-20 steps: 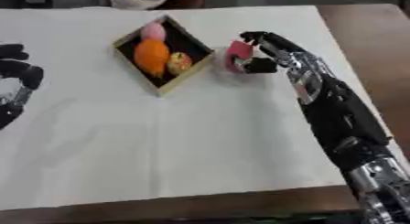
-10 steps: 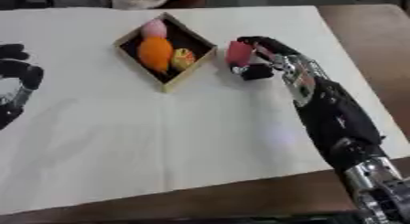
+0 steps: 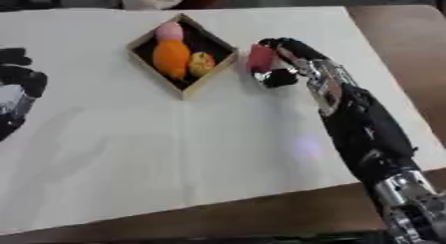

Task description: Pick up objects on the table and place them in the box.

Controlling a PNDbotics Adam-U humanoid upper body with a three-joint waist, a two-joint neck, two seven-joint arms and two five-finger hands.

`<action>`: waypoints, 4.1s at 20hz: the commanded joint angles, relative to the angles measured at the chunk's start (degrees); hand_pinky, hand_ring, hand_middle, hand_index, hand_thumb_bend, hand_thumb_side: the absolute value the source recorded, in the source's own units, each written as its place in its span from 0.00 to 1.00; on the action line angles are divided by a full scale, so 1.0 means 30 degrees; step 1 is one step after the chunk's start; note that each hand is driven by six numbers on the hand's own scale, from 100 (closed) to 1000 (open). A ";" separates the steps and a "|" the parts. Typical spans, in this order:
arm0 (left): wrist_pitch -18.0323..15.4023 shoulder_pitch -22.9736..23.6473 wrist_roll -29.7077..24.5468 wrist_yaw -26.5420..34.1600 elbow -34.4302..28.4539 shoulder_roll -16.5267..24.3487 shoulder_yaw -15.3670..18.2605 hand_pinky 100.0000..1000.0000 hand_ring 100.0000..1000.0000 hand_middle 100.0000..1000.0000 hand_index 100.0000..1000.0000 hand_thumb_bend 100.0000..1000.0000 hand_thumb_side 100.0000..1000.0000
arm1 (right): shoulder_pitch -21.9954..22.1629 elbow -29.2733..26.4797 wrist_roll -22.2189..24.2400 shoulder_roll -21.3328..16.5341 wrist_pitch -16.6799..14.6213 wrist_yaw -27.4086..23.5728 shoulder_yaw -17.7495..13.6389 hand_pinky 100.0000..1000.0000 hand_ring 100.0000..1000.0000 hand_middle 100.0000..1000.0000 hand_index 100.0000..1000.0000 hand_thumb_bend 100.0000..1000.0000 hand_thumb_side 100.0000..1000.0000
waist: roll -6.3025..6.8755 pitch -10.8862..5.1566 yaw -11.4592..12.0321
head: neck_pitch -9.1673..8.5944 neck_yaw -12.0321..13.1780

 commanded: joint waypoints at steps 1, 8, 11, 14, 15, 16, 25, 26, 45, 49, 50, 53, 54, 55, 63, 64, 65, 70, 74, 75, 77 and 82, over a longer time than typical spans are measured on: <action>-0.0047 -0.0145 -0.0059 0.0045 -0.0293 0.0244 0.0202 0.68 0.65 0.63 0.78 0.54 0.67 | -0.0324 -0.0671 -0.0732 -0.0365 -0.0022 -0.0126 -0.0085 0.79 0.79 0.62 0.87 0.00 0.39 | 0.0034 -0.0495 0.0016 | -0.0099 0.0003; -0.0087 -0.0143 -0.0122 0.0063 -0.0306 0.0251 0.0156 0.68 0.64 0.63 0.78 0.54 0.67 | -0.1076 -0.2188 -0.0892 -0.0214 -0.0273 -0.1481 0.0309 0.79 0.79 0.63 0.87 0.00 0.39 | 0.0001 -0.0519 0.0031 | -0.0082 -0.0064; -0.0103 -0.0161 -0.0192 0.0061 -0.0321 0.0258 0.0106 0.68 0.64 0.63 0.78 0.54 0.67 | -0.1681 -0.2355 -0.0630 0.0159 -0.0274 -0.1447 0.0472 0.79 0.79 0.64 0.88 0.00 0.39 | 0.0009 -0.0531 0.0160 | -0.0106 -0.0170; -0.0142 -0.0250 -0.0300 0.0096 -0.0373 0.0223 0.0014 0.68 0.64 0.63 0.78 0.54 0.67 | -0.2334 -0.1708 -0.0591 0.0804 -0.0018 -0.0833 0.0359 0.79 0.79 0.65 0.88 0.00 0.40 | 0.0043 -0.0529 0.0448 | -0.0130 -0.0387; -0.0152 -0.0274 -0.0340 0.0107 -0.0393 0.0215 -0.0012 0.68 0.64 0.63 0.78 0.54 0.67 | -0.2495 -0.1406 -0.0678 0.1032 0.0063 -0.0594 0.0274 0.79 0.79 0.65 0.89 0.00 0.41 | 0.0053 -0.0524 0.0549 | -0.0144 -0.0446; -0.0158 -0.0295 -0.0376 0.0117 -0.0412 0.0209 -0.0037 0.68 0.64 0.63 0.78 0.54 0.67 | -0.2631 -0.1100 -0.0784 0.1273 0.0136 -0.0345 0.0194 0.79 0.79 0.66 0.89 0.00 0.41 | 0.0058 -0.0518 0.0664 | -0.0153 -0.0512; -0.0185 -0.0459 -0.0566 0.0210 -0.0463 0.0114 -0.0166 0.68 0.64 0.63 0.78 0.54 0.68 | -0.3010 0.0653 -0.1374 0.2668 0.0463 0.1894 -0.0219 0.85 0.88 0.93 1.00 0.13 0.57 | 0.0045 -0.0447 0.1387 | -0.0256 -0.0905; -0.0181 -0.0448 -0.0556 0.0212 -0.0458 0.0111 -0.0157 0.68 0.64 0.63 0.78 0.54 0.68 | -0.3005 0.0619 -0.1420 0.2673 0.0440 0.2013 -0.0234 0.86 0.90 0.95 1.00 0.15 0.58 | 0.0031 -0.0446 0.1389 | -0.0265 -0.0897; -0.0219 -0.0039 -0.0054 0.0117 -0.0210 0.0188 0.0279 0.67 0.63 0.62 0.78 0.53 0.68 | -0.0197 -0.7851 -0.1677 -0.0791 -0.0797 -0.4137 0.1152 0.84 0.88 0.87 0.97 0.00 0.48 | -0.0251 -0.0615 0.0040 | -0.0258 0.0207; -0.0253 0.0054 0.0198 0.0118 -0.0119 0.0188 0.0422 0.67 0.64 0.63 0.78 0.52 0.68 | 0.2783 -1.1775 -0.1947 -0.1786 0.0412 -0.8384 0.1128 0.82 0.85 0.83 0.95 0.00 0.50 | -0.0309 -0.0501 -0.0205 | -0.0334 0.0520; -0.0259 0.0063 0.0256 0.0119 -0.0105 0.0176 0.0448 0.67 0.64 0.63 0.78 0.52 0.68 | 0.3487 -1.2568 -0.2033 -0.1894 0.0677 -0.9267 0.1020 0.81 0.84 0.81 0.94 0.00 0.51 | -0.0313 -0.0468 -0.0242 | -0.0351 0.0577; -0.0281 0.0111 0.0450 0.0131 -0.0050 0.0091 0.0516 0.67 0.64 0.63 0.78 0.52 0.68 | 0.5646 -1.4762 -0.2566 -0.1879 0.1271 -1.1225 0.0463 0.80 0.83 0.80 0.94 0.00 0.51 | -0.0310 -0.0368 -0.0343 | -0.0368 0.0773; -0.0296 0.0134 0.0495 0.0140 -0.0028 0.0052 0.0525 0.67 0.64 0.64 0.78 0.52 0.68 | 0.6226 -1.5326 -0.2760 -0.1794 0.1431 -1.1615 0.0295 0.80 0.83 0.80 0.93 0.00 0.52 | -0.0299 -0.0333 -0.0379 | -0.0371 0.0824; -0.0322 0.0161 0.0542 0.0150 -0.0005 -0.0007 0.0535 0.67 0.64 0.64 0.78 0.52 0.68 | 0.6830 -1.5868 -0.2936 -0.1679 0.1530 -1.1891 0.0141 0.80 0.82 0.79 0.93 0.00 0.52 | -0.0283 -0.0301 -0.0415 | -0.0376 0.0861; -0.1033 0.0341 0.1092 0.0322 0.0097 -0.0523 0.0586 0.67 0.64 0.63 0.77 0.48 0.70 | 1.0156 -1.8493 -0.3907 -0.0419 0.1911 -1.2673 -0.0578 0.79 0.81 0.78 0.91 0.00 0.54 | -0.0225 -0.0059 -0.0442 | -0.0353 0.1033; -0.1131 0.0390 0.1161 0.0363 0.0152 -0.0622 0.0580 0.67 0.64 0.63 0.77 0.48 0.71 | 1.0401 -1.8670 -0.3995 -0.0256 0.1940 -1.2722 -0.0634 0.79 0.81 0.77 0.91 0.00 0.54 | -0.0211 -0.0042 -0.0464 | -0.0328 0.1058; -0.1235 0.0455 0.1211 0.0395 0.0216 -0.0737 0.0566 0.67 0.64 0.63 0.77 0.47 0.71 | 1.0658 -1.8833 -0.4079 -0.0077 0.1960 -1.2793 -0.0697 0.79 0.81 0.77 0.91 0.00 0.54 | -0.0199 -0.0022 -0.0465 | -0.0318 0.1072; -0.1653 0.0672 0.1296 0.0477 0.0561 -0.1156 0.0520 0.66 0.63 0.62 0.76 0.45 0.72 | 1.1470 -1.9317 -0.4401 0.0498 0.2078 -1.3063 -0.0991 0.79 0.81 0.77 0.90 0.00 0.54 | -0.0155 0.0059 -0.0521 | -0.0155 0.1031; -0.1885 0.0768 0.1402 0.0601 0.0778 -0.1430 0.0497 0.66 0.63 0.62 0.76 0.44 0.73 | 1.1800 -1.9475 -0.4524 0.0646 0.2123 -1.3266 -0.1091 0.79 0.81 0.77 0.90 0.00 0.54 | -0.0137 0.0094 -0.0597 | -0.0124 0.0980; -0.1931 0.0772 0.1410 0.0621 0.0826 -0.1473 0.0481 0.66 0.63 0.62 0.76 0.44 0.73 | 1.1846 -1.9498 -0.4530 0.0669 0.2130 -1.3307 -0.1094 0.79 0.81 0.77 0.90 0.00 0.54 | -0.0130 0.0103 -0.0623 | -0.0106 0.0978; -0.2016 0.0759 0.1389 0.0630 0.0902 -0.1553 0.0455 0.66 0.63 0.62 0.76 0.43 0.73 | 1.1937 -1.9533 -0.4545 0.0730 0.2142 -1.3410 -0.1109 0.78 0.81 0.77 0.90 0.00 0.54 | -0.0111 0.0126 -0.0637 | -0.0108 0.0995; -0.2085 0.0784 0.1463 0.0615 0.1054 -0.1666 0.0501 0.66 0.63 0.62 0.76 0.42 0.73 | 1.2073 -1.9555 -0.4559 0.0820 0.2190 -1.3570 -0.1112 0.78 0.81 0.77 0.90 0.00 0.54 | -0.0083 0.0147 -0.0622 | -0.0176 0.1010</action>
